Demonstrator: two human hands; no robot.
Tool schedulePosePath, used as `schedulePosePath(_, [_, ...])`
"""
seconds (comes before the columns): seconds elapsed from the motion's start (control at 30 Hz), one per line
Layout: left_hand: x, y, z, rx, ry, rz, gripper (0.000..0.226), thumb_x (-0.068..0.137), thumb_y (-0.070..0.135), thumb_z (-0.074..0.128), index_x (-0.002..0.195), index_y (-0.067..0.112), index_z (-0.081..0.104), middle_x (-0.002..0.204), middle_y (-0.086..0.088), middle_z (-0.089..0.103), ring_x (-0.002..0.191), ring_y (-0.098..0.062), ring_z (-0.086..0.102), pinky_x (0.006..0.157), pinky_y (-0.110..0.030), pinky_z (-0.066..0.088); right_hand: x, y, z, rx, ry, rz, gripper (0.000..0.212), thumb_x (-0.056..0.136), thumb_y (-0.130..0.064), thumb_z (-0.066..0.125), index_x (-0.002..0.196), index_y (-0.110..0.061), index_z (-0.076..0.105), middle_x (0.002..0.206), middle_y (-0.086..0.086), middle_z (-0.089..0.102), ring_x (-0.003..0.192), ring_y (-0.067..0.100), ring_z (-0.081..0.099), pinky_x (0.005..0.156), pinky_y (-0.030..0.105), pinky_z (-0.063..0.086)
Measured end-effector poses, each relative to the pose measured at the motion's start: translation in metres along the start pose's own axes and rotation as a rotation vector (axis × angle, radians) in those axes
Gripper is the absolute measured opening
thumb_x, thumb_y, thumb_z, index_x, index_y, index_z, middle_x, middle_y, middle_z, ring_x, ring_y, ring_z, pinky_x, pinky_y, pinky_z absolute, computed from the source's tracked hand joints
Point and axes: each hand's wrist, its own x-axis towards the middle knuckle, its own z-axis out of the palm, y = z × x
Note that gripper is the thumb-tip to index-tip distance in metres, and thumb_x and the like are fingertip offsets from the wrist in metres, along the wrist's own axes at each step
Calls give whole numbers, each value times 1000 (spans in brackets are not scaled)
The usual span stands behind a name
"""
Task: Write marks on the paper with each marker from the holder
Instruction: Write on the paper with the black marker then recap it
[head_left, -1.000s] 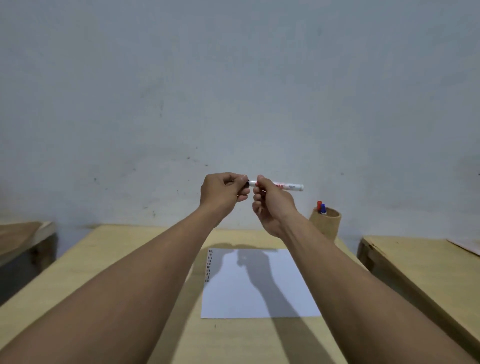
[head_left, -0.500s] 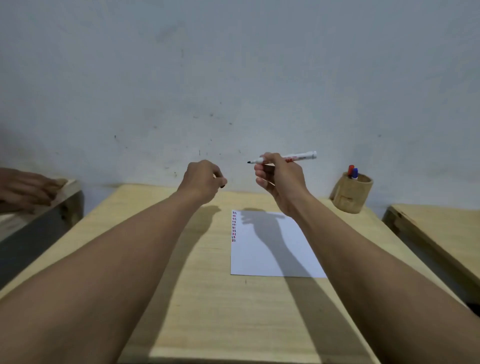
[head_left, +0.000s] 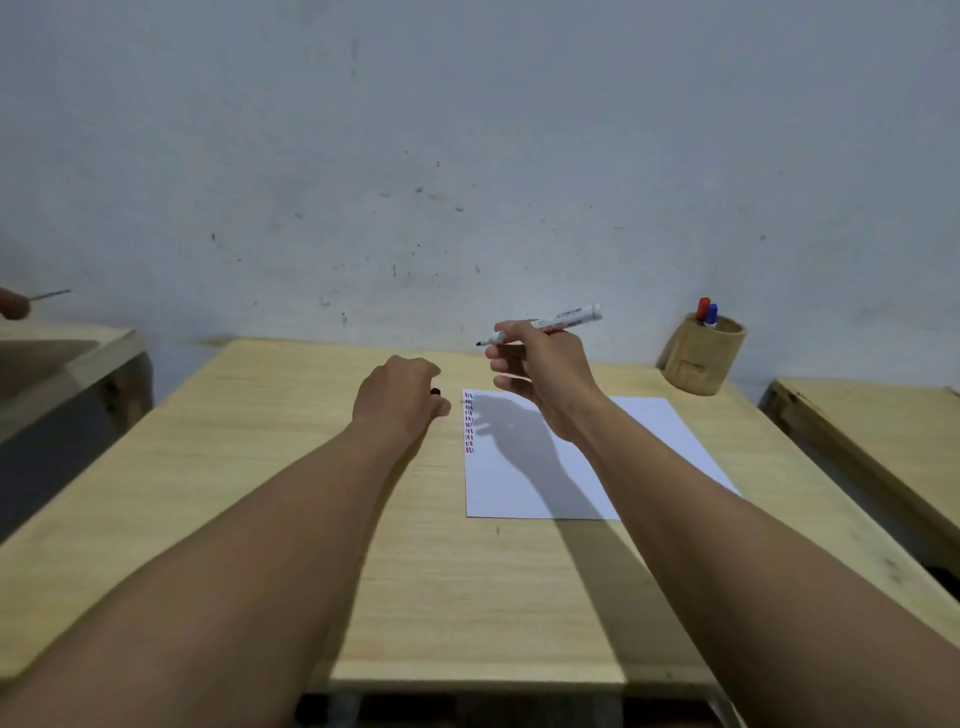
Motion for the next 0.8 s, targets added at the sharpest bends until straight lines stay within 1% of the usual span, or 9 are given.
schedulePosePath(0.1, [-17, -3, 1, 32, 28, -25, 22, 92, 33, 61, 96, 12, 60, 102, -11, 72, 93, -37, 63, 65, -34, 42, -3, 13, -3, -96, 12, -34, 7, 93, -10, 64, 88, -6, 68, 74, 7, 65, 60, 15, 61, 54, 25, 54])
schedulePosePath(0.2, [-39, -4, 7, 44, 33, -43, 13, 97, 31, 48, 93, 18, 48, 106, -10, 69, 103, -36, 62, 74, -37, 43, -10, 31, -6, -326, 40, -51, 16, 91, -17, 68, 86, -2, 71, 67, 5, 64, 54, 13, 59, 52, 26, 52])
schedulePosePath(0.27, [-52, -1, 10, 49, -36, -74, 20, 100, 33, 37, 99, 18, 51, 115, -11, 66, 115, -34, 57, 93, -45, 42, -16, 45, -6, -437, 60, -50, 19, 88, -20, 69, 86, -1, 72, 66, 4, 65, 52, 14, 58, 52, 28, 50])
schedulePosePath(0.33, [-60, 1, 16, 114, -136, -69, 37, 103, 34, 28, 121, 18, 56, 136, -12, 55, 138, -32, 40, 113, -55, 27, -21, 58, -7, -508, 87, -49, 17, 85, -23, 68, 84, -6, 69, 68, 3, 69, 54, 15, 61, 53, 28, 50])
schedulePosePath(0.37, [-63, 1, 18, 143, -173, -62, 43, 103, 35, 25, 134, 20, 52, 148, -13, 45, 146, -32, 28, 117, -58, 18, -23, 63, -7, -536, 104, -54, 15, 84, -25, 68, 80, -10, 67, 67, 1, 69, 54, 14, 62, 54, 28, 49])
schedulePosePath(0.47, [-67, 1, 17, 176, -209, -39, 51, 104, 35, 21, 154, 25, 31, 163, -14, 23, 154, -32, 9, 120, -60, 7, -26, 72, -6, -621, 130, -106, 25, 85, -28, 68, 67, -15, 57, 57, -5, 65, 49, 6, 58, 54, 26, 41])
schedulePosePath(0.6, [-67, 1, 17, 184, -227, -28, 54, 105, 36, 19, 158, 26, 22, 166, -14, 14, 155, -32, 4, 120, -61, 4, -27, 75, -3, -711, 91, -130, 26, 87, -27, 67, 70, -8, 64, 63, 2, 72, 54, 11, 62, 48, 19, 44])
schedulePosePath(0.67, [-66, -1, 18, 187, -229, -26, 55, 104, 36, 18, 158, 27, 20, 167, -14, 12, 155, -32, 3, 120, -61, 3, -27, 77, -2, -722, 77, -139, 25, 86, -24, 66, 71, -4, 64, 67, 8, 74, 55, 13, 61, 51, 22, 45])
schedulePosePath(0.8, [-66, -3, 19, 202, -234, -24, 55, 104, 37, 17, 159, 27, 18, 168, -14, 10, 155, -31, 2, 120, -61, 2, -27, 78, -2, -743, 80, -155, 23, 86, -22, 66, 67, -11, 59, 68, 10, 74, 54, 12, 59, 49, 21, 43])
